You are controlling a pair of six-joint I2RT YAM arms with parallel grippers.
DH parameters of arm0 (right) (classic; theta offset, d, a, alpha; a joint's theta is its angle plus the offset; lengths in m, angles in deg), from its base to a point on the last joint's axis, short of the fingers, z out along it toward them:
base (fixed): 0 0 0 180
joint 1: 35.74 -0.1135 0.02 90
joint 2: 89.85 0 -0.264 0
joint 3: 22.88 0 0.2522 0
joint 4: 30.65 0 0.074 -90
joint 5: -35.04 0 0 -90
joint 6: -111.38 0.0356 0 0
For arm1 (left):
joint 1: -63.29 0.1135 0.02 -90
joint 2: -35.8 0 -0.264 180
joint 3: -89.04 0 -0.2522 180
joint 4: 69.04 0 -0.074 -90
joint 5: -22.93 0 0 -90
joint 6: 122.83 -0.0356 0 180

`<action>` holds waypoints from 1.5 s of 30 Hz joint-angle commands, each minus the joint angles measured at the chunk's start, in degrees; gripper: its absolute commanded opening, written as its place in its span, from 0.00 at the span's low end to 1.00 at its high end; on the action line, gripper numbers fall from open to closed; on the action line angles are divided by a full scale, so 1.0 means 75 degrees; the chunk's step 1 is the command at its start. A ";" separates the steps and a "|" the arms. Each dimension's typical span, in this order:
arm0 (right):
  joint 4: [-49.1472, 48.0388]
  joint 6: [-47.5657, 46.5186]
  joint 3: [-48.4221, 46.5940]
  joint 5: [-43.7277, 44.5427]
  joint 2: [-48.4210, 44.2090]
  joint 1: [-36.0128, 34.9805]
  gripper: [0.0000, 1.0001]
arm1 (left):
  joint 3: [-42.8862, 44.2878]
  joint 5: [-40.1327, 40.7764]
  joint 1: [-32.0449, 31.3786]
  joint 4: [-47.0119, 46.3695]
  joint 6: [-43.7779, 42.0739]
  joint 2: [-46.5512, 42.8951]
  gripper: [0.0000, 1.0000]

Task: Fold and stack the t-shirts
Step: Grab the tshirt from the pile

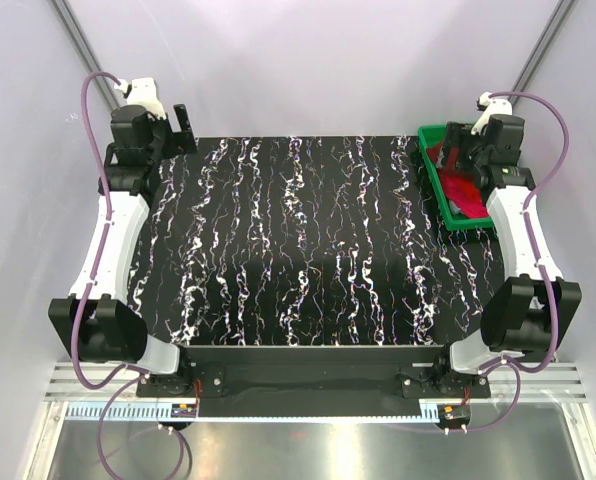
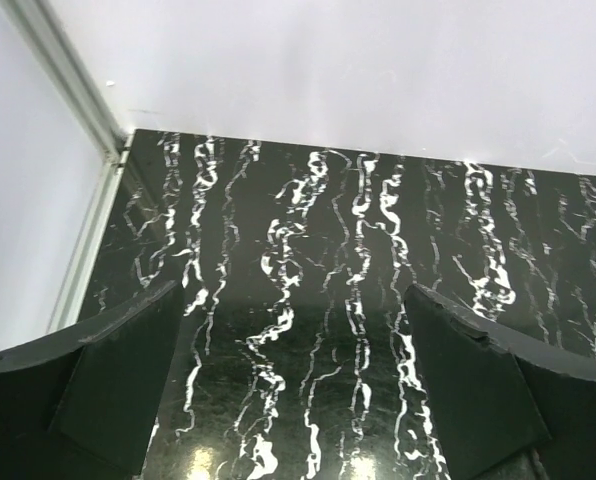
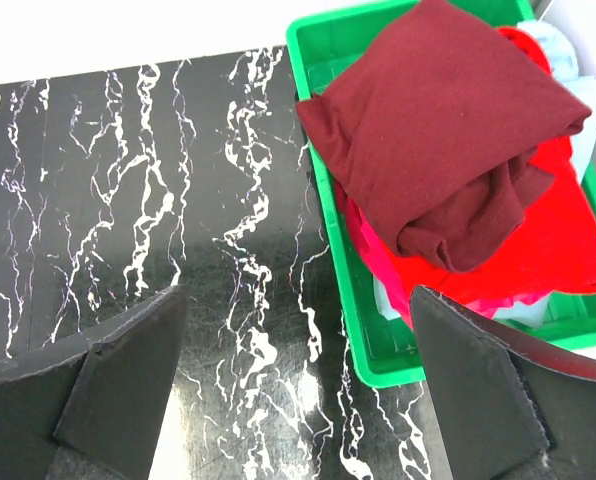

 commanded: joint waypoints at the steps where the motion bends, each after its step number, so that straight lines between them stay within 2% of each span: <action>1: -0.0537 -0.0230 -0.0083 -0.0061 -0.0455 -0.0082 1.00 | 0.0108 -0.0256 -0.0069 -0.0206 0.0107 -0.0303 0.99; 7: -0.0246 -0.0920 -0.0211 -0.1054 -0.0584 -0.0070 1.00 | 0.0437 -0.1463 -0.0058 -0.0053 0.0471 -0.0257 0.99; 11: 0.0328 -0.0852 -0.0749 -0.1421 -0.0304 -0.0059 1.00 | 0.0612 -0.1874 -0.0057 0.0040 0.0552 -0.0116 0.99; 14: 0.0329 -0.0793 -0.0937 -0.1550 -0.0046 0.0000 1.00 | 0.0718 -0.2562 -0.0023 0.0088 0.0821 -0.0046 0.99; 17: 0.0469 -0.0711 -0.1428 -0.1047 0.0317 0.0035 1.00 | 0.0706 -0.3358 -0.0011 0.0169 0.1114 0.0071 0.99; 21: 0.0447 -0.0839 -0.1922 -0.0345 0.1030 0.0105 1.00 | 0.0181 -0.3621 -0.0046 0.0111 0.1233 0.0165 0.99; 26: 0.0842 -0.1449 -0.3055 0.0547 0.2249 0.0257 1.00 | -0.0196 -0.3223 -0.0057 0.0438 0.0496 0.0388 0.99; 28: 0.1206 -0.1496 -0.3781 0.0746 0.3194 0.0444 1.00 | -0.0243 -0.3607 -0.0046 0.0707 -0.0077 0.0400 0.99; 32: 0.1547 -0.1450 -0.4837 0.1016 0.3937 0.0527 1.00 | -0.0430 -0.3843 -0.0092 0.0919 -0.0278 0.0307 0.99; 35: 0.1770 -0.1426 -0.5436 0.1262 0.4535 0.0562 0.94 | -0.0699 -0.3913 -0.0116 0.0815 -0.0291 0.0213 0.99; 41: 0.1712 -0.1414 -0.5556 0.1567 0.4876 0.0586 0.89 | -0.0993 -0.3914 -0.0116 0.0685 -0.0021 0.0177 0.87; 45: 0.1724 -0.1613 -0.5264 0.1673 0.4958 0.0586 0.79 | -0.1028 -0.3937 -0.0116 0.0720 0.0049 0.0224 0.86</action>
